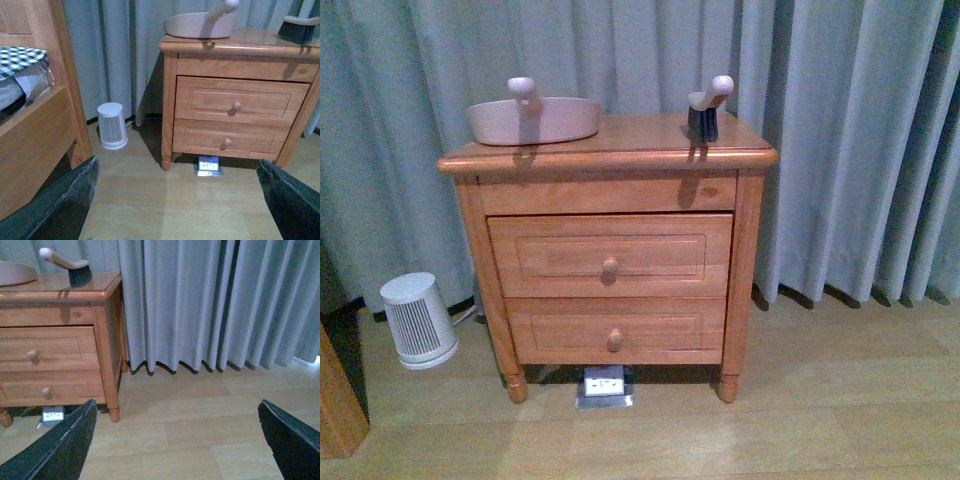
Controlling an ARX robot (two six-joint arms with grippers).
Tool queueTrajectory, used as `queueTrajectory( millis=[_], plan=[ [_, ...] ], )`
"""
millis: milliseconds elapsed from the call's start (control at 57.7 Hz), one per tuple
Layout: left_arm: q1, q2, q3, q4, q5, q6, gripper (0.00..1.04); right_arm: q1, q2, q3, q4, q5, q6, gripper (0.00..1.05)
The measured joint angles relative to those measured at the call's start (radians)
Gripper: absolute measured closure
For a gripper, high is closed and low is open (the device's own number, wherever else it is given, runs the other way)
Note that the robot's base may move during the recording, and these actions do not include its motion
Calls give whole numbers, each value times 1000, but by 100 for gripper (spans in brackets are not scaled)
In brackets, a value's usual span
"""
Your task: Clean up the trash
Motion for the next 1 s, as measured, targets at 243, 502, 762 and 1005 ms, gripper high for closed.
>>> queueTrajectory(
  millis=[243, 502, 762, 1005],
  plan=[
    [0, 0, 0, 0, 0, 0, 8, 0, 0, 0, 0, 0, 0, 7],
    [0, 0, 0, 0, 0, 0, 8, 0, 0, 0, 0, 0, 0, 7],
    [0, 0, 0, 0, 0, 0, 8, 0, 0, 0, 0, 0, 0, 7],
    [0, 0, 0, 0, 0, 0, 8, 0, 0, 0, 0, 0, 0, 7]
  ],
)
